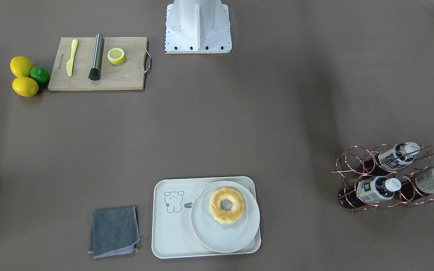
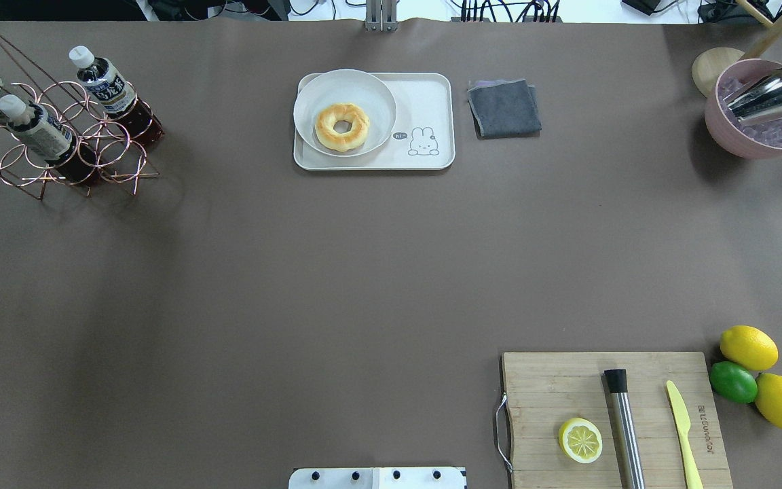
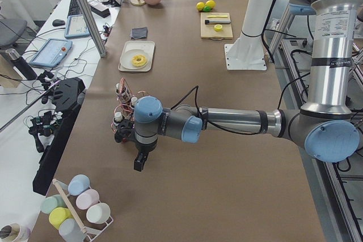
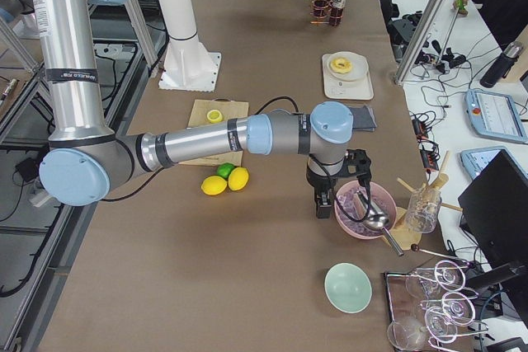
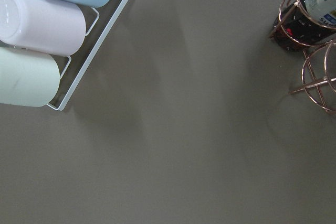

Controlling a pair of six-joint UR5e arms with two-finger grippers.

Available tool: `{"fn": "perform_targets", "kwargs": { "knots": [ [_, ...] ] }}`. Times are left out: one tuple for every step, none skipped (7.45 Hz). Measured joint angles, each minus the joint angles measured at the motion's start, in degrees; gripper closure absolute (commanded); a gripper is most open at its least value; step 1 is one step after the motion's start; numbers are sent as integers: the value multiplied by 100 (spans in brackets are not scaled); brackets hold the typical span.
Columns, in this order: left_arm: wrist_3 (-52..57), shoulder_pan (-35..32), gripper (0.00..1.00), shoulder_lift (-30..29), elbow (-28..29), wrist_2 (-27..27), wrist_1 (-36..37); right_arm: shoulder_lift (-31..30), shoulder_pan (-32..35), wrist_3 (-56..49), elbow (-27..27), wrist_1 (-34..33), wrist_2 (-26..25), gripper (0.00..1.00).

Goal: Place tea on tray

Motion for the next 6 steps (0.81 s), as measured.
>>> {"fn": "perform_targets", "kwargs": {
  "knots": [
    [12, 13, 2, 48, -68, -186, -12, 12, 0, 0, 0, 0, -5, 0],
    [33, 16, 2, 139, -194, -442, -18, 11, 0, -4, 0, 0, -8, 0],
    [43, 19, 2, 276, -342, -605, -36, 2, 0, -15, 0, 0, -9, 0],
    [-30, 24, 2, 370, -474, -672, -102, -12, 0, -26, 0, 0, -10, 0],
    [-345, 87, 2, 443, -700, -700, -141, -30, 0, -32, -1, 9, -6, 0],
    [-960, 326, 2, 515, -1048, -684, -155, -63, 0, -37, -13, 114, -3, 0]
  ]
}}
